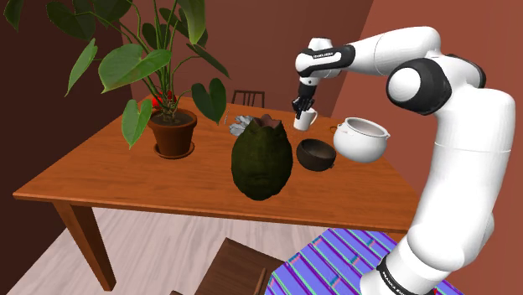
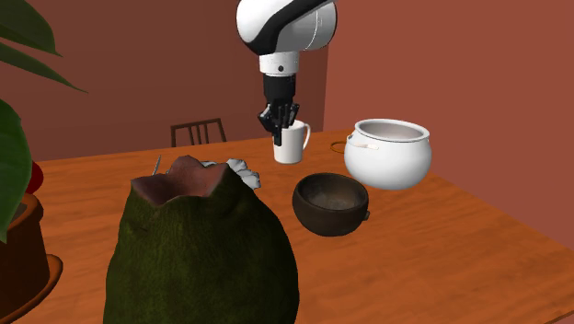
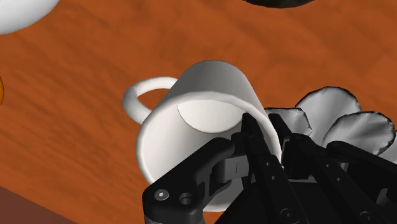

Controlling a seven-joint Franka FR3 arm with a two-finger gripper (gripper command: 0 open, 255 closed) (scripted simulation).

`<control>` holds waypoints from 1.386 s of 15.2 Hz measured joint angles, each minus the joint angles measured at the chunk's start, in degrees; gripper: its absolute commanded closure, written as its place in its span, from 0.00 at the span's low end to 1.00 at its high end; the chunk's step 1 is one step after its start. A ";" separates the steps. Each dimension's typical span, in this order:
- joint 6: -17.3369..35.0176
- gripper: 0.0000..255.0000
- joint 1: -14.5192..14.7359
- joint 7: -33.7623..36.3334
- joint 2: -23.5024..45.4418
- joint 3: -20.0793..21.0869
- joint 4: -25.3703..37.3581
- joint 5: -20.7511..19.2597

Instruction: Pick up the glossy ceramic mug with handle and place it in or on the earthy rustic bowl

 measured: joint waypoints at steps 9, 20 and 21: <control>-6.74 1.00 -0.16 0.00 -0.62 -0.14 6.14 -0.17; -4.88 1.00 2.25 2.59 -18.29 -0.11 -13.07 -4.23; -4.51 1.00 2.15 2.46 -20.88 -0.25 -15.95 -4.80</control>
